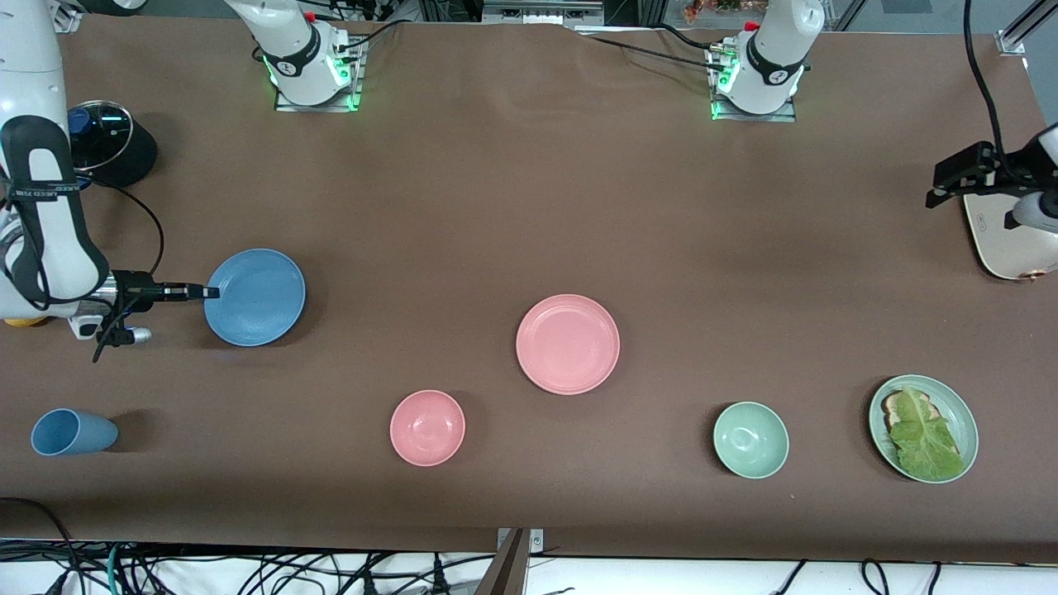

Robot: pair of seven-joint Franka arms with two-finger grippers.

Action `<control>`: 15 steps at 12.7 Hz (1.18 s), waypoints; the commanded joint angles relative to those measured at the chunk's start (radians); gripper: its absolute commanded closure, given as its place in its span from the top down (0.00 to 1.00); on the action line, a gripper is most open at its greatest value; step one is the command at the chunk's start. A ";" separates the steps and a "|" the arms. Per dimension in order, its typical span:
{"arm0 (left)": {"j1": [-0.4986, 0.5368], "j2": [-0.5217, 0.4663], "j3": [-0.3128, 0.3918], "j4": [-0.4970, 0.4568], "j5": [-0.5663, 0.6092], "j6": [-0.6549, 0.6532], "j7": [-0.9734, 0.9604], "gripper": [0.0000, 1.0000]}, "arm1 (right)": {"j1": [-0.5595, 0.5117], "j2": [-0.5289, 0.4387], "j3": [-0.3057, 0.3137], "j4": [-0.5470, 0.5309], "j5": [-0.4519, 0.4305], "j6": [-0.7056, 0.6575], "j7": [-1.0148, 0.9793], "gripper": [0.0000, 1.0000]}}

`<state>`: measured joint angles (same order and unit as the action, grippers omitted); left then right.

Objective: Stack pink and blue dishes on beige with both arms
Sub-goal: 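Carry the blue plate with the right gripper onto the pink plate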

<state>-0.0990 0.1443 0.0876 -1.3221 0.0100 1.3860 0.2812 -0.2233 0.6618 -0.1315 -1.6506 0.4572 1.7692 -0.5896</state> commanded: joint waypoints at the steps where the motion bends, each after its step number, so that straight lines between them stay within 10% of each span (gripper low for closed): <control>1: 0.024 -0.012 -0.023 0.004 0.019 -0.016 -0.094 1.00 | 0.009 -0.018 0.068 0.086 0.015 -0.126 0.014 0.00; 7: 0.067 -0.012 -0.023 -0.002 -0.048 -0.021 -0.174 1.00 | 0.102 -0.027 0.301 0.153 0.021 -0.062 0.453 0.00; 15: 0.087 -0.023 -0.023 -0.065 -0.070 -0.002 -0.189 1.00 | 0.458 0.036 0.329 0.160 0.023 0.440 1.019 0.00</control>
<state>-0.0231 0.1418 0.0719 -1.3606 -0.0385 1.3636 0.1027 0.1747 0.6633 0.2019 -1.5056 0.4659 2.1108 0.3437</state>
